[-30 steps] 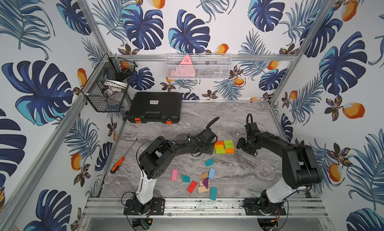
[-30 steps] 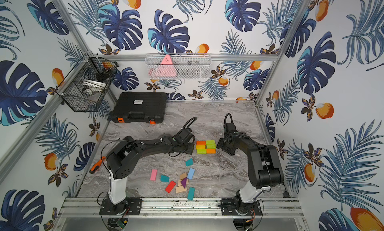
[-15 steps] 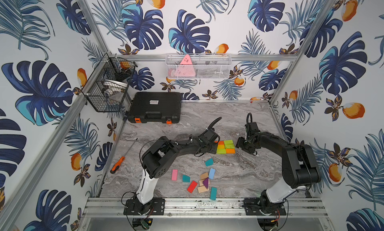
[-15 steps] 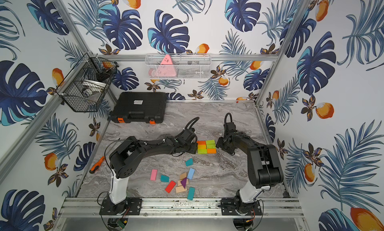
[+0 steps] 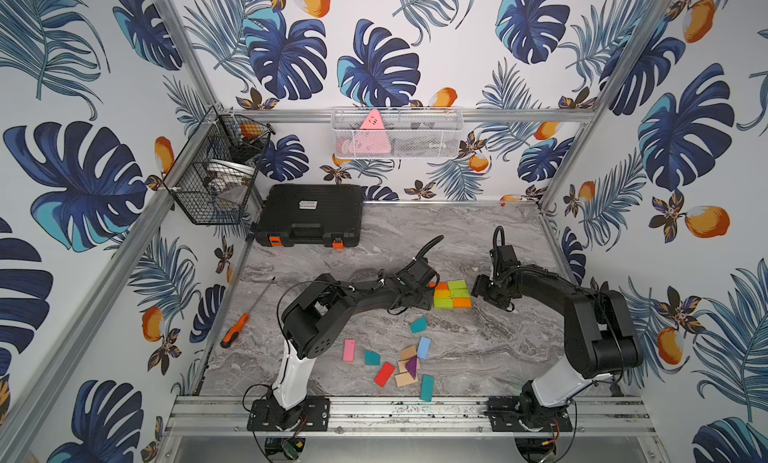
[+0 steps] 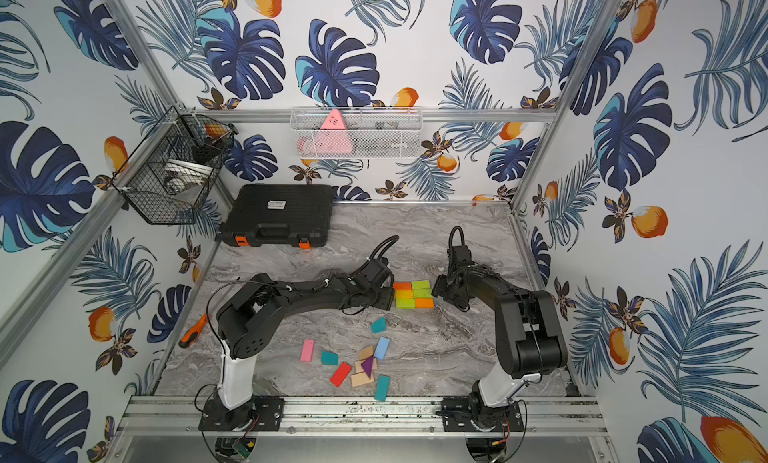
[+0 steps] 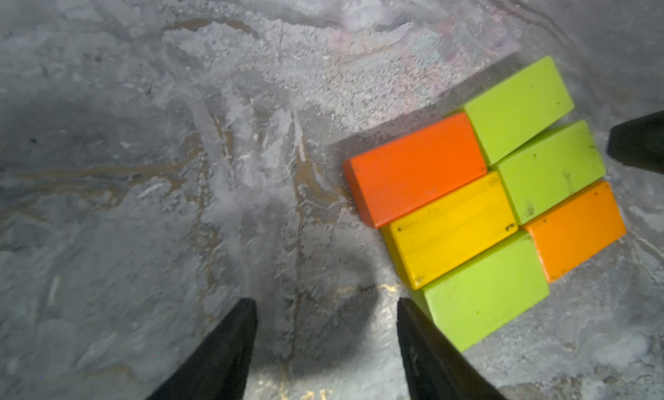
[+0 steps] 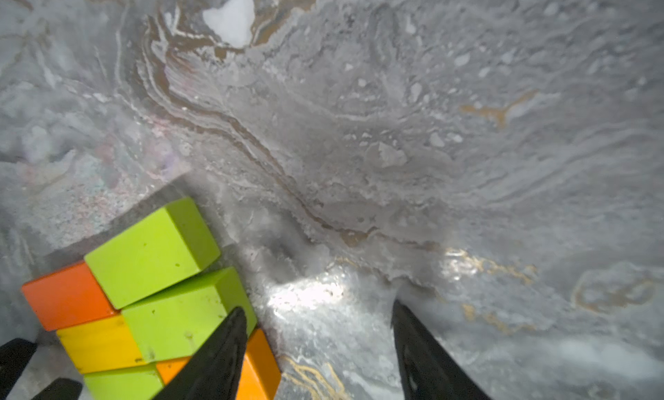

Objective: Assemble a piece of candy with building blocks
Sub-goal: Assemble the building blocks at the center of the board.

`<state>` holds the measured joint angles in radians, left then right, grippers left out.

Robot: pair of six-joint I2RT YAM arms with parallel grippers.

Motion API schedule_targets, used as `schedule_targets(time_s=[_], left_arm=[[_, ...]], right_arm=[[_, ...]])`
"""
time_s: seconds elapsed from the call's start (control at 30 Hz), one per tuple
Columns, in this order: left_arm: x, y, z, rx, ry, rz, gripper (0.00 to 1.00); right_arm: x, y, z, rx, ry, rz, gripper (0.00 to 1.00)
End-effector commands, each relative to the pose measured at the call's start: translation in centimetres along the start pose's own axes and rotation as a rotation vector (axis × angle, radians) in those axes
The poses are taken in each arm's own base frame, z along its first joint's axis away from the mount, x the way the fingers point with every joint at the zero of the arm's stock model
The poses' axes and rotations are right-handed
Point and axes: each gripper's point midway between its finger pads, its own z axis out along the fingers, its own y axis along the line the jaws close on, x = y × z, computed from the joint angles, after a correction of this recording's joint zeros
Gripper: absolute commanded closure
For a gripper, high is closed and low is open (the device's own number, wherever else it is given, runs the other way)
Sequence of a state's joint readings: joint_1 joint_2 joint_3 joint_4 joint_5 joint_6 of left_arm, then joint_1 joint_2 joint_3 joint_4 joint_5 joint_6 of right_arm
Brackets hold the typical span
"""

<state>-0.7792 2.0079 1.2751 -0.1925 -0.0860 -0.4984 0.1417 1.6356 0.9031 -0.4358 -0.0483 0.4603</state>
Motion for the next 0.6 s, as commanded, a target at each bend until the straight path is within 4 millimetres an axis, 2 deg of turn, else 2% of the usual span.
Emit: schedule_targets(time_s=[0.0,0.2,0.57], left_arm=[[1.8,2.0,-0.5,-0.083,0.061,0.007,0.31],[0.8,3.3,0.2,-0.104,0.064,-0.024,0.31],[0.5,2.6,2.3,-0.088,0.092,-0.02,0.32]], right_arm=[[-0.6,-0.9,-0.4,0.048,-0.027,0.018,0.31],[-1.9,-0.9,1.0,0.065,-0.01,0.035,0.31],[-1.7,0.3,2.6,0.005,0.039,0.023,0.33]])
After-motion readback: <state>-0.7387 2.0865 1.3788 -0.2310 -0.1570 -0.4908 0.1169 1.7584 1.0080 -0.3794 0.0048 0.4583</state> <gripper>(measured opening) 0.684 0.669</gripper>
